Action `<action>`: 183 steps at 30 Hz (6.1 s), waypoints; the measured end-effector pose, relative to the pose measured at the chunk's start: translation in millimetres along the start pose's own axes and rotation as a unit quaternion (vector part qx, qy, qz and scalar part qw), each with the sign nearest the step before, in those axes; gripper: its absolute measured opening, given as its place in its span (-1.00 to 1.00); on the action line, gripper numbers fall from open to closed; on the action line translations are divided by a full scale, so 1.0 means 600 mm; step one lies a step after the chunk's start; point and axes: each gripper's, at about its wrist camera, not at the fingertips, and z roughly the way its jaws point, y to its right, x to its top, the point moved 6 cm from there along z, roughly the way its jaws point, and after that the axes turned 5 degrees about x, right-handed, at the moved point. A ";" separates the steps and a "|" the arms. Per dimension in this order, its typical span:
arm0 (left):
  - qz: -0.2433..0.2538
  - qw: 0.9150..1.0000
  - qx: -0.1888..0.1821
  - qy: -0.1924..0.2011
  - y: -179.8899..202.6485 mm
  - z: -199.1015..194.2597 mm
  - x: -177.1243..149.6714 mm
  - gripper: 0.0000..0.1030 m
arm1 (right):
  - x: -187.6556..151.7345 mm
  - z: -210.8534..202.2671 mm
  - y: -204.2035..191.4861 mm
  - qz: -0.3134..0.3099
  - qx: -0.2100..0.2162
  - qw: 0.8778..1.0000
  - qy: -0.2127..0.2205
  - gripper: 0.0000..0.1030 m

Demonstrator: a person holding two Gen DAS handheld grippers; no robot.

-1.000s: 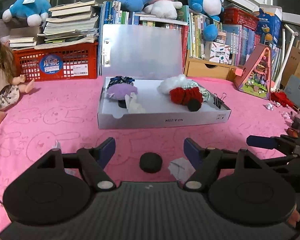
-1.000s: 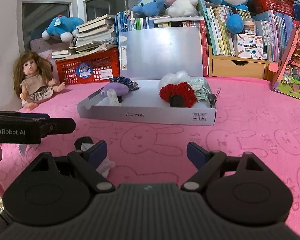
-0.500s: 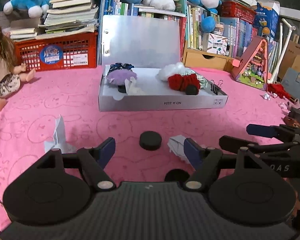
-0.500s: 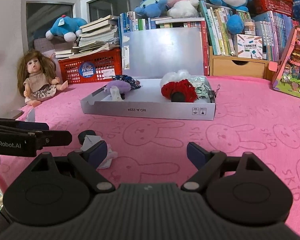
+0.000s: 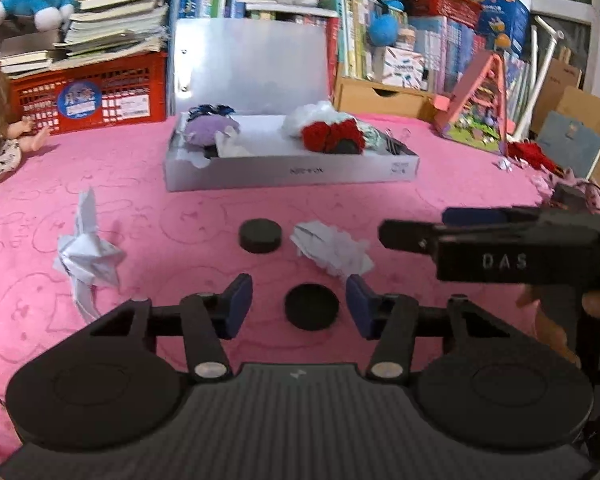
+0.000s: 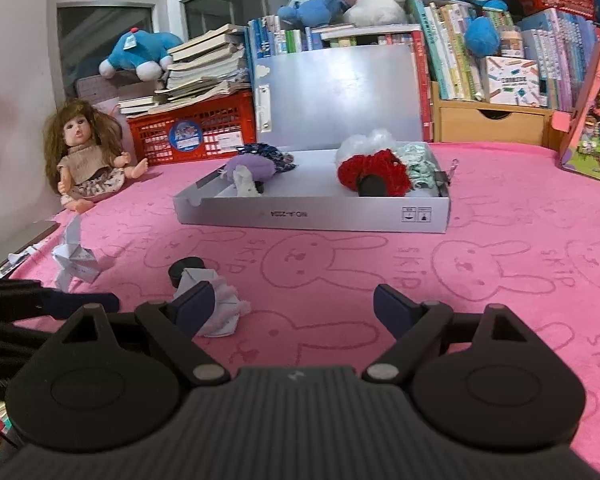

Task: Organize objects
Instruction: 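Grasp another black disc with the left gripper while the right approaches a white crumpled cloth, then grasp the white crumpled cloth with the right gripper, then carry the black disc and white cloth over the white box with both grippers, then lower both items into the white box and open both grippers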

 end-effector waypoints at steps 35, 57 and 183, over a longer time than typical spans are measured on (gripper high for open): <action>-0.022 0.997 0.079 0.013 -0.065 -0.003 0.013 -0.28 | -0.008 0.067 -0.075 -0.079 0.059 0.993 -0.063 0.42; -0.033 0.996 0.083 0.005 -0.072 0.003 0.009 -0.28 | -0.011 0.048 -0.072 -0.063 0.053 0.995 -0.048 -0.15; -0.061 0.996 0.058 -0.016 -0.081 0.315 0.244 -0.28 | 0.143 0.225 0.120 0.106 -0.024 0.992 -0.067 -0.21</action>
